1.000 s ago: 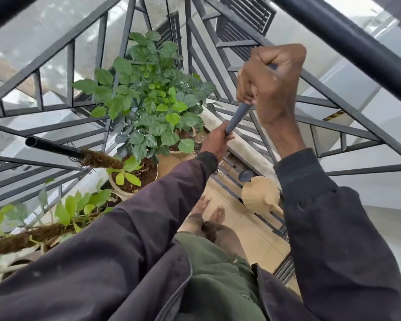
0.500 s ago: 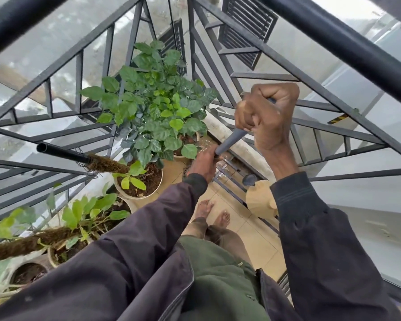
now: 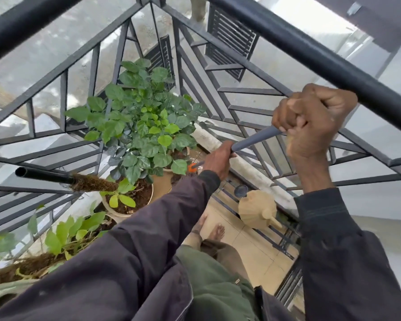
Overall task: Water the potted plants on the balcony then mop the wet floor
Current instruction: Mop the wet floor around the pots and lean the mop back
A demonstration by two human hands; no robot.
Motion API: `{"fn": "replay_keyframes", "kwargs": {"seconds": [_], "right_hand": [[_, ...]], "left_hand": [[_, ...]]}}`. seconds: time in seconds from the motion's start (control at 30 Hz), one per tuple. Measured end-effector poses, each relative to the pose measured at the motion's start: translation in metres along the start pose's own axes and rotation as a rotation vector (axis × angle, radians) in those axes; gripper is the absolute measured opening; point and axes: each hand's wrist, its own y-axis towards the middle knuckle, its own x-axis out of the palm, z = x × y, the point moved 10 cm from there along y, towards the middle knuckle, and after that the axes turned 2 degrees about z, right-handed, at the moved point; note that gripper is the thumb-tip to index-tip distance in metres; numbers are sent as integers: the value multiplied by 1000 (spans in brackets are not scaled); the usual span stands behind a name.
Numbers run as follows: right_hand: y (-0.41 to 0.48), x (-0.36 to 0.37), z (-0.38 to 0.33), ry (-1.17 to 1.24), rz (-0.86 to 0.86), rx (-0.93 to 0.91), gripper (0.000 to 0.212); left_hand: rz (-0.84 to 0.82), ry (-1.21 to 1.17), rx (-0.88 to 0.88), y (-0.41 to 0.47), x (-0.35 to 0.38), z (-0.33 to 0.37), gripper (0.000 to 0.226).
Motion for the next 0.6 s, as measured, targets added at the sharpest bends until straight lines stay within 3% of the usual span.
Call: {"fn": "replay_keyframes", "kwargs": {"seconds": [0.17,0.37,0.6], "right_hand": [[-6,-9,33,-135,96,63,38],[9,-12,48,-131,79,202,43],[2,-7,60,-65,-40,279,45]], "left_hand": [[-51,-155,-139,39,43,-47,47],[-81,-138,-193,48,58,-55,14],[-49,-54,-189,-2,21,-26,13]]}}
